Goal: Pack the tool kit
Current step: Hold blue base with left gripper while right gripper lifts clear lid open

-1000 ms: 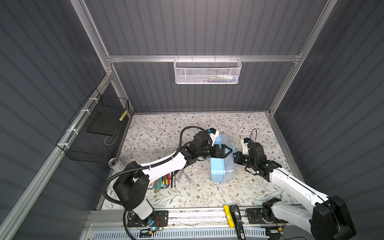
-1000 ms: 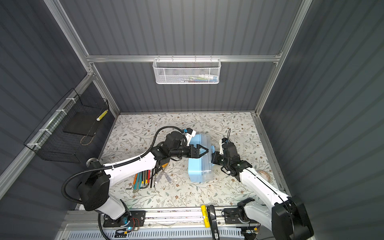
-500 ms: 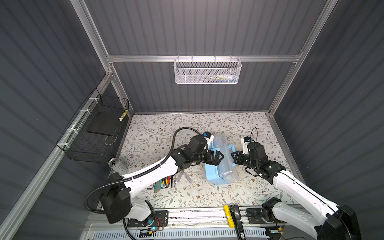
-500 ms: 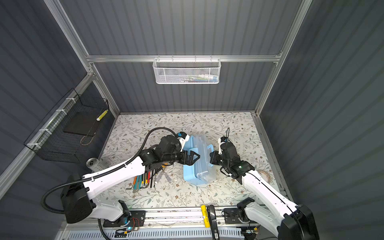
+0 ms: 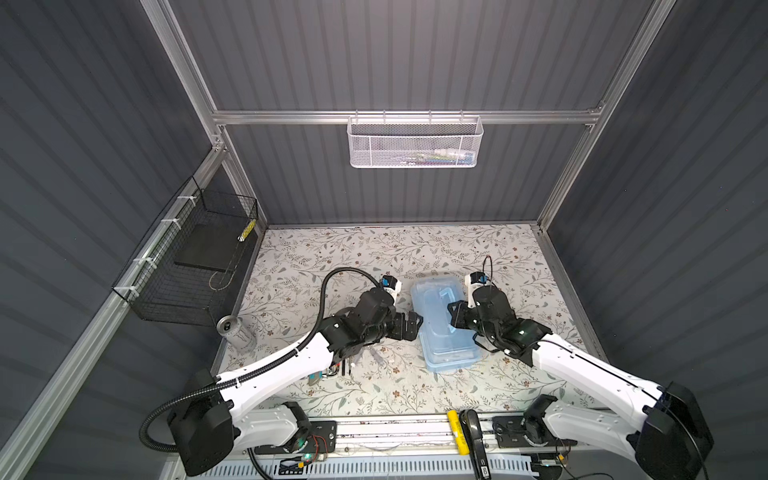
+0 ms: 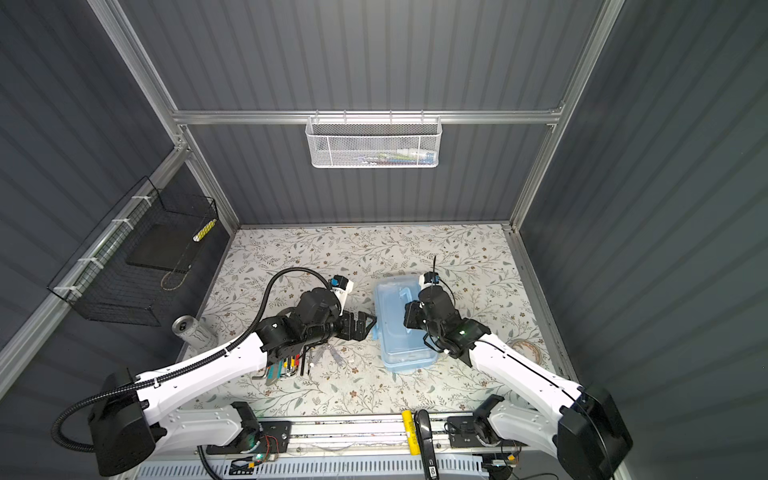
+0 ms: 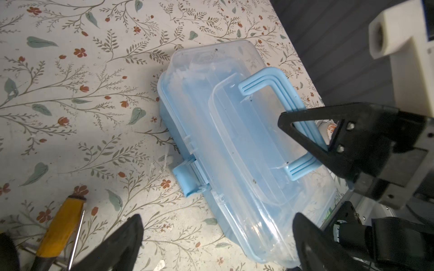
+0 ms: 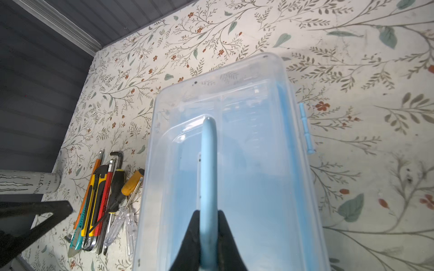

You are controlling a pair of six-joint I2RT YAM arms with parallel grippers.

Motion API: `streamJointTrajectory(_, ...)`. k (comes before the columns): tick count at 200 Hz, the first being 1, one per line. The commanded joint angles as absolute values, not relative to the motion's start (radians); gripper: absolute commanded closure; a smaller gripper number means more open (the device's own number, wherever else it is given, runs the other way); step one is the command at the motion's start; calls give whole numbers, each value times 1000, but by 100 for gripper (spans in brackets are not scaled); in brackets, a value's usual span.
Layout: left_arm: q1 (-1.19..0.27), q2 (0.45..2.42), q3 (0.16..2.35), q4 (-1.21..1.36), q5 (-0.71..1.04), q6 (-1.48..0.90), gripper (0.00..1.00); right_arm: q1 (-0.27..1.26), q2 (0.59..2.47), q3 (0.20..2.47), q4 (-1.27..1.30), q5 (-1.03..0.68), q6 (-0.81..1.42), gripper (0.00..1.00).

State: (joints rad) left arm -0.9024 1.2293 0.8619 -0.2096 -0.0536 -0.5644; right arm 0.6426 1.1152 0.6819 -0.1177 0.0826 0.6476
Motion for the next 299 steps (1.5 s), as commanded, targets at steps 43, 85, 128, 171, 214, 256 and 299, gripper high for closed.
streamJointTrajectory(43, -870, 1206, 797, -260, -195, -571, 1, 560, 1063, 735, -102, -57, 686, 100)
streamJointTrajectory(85, -804, 1244, 773, -198, -128, -583, 2, 372, 1023, 691, -81, -358, 738, 100)
streamJointTrajectory(128, -791, 1327, 779, -144, -59, -569, 3, 246, 1010, 561, 155, -602, 898, 100)
streamJointTrajectory(171, -791, 1431, 801, -51, 31, -581, 2, 241, 1026, 525, 210, -610, 911, 100)
streamJointTrajectory(214, -791, 1522, 819, -34, 63, -595, 2, 241, 998, 517, 208, -605, 911, 100)
streamJointTrajectory(256, -792, 1566, 827, -34, 74, -596, 2, 241, 985, 508, 201, -603, 910, 100)
streamJointTrajectory(299, -787, 1574, 836, -160, -26, -598, 3, 208, 964, 543, 83, -574, 836, 100)
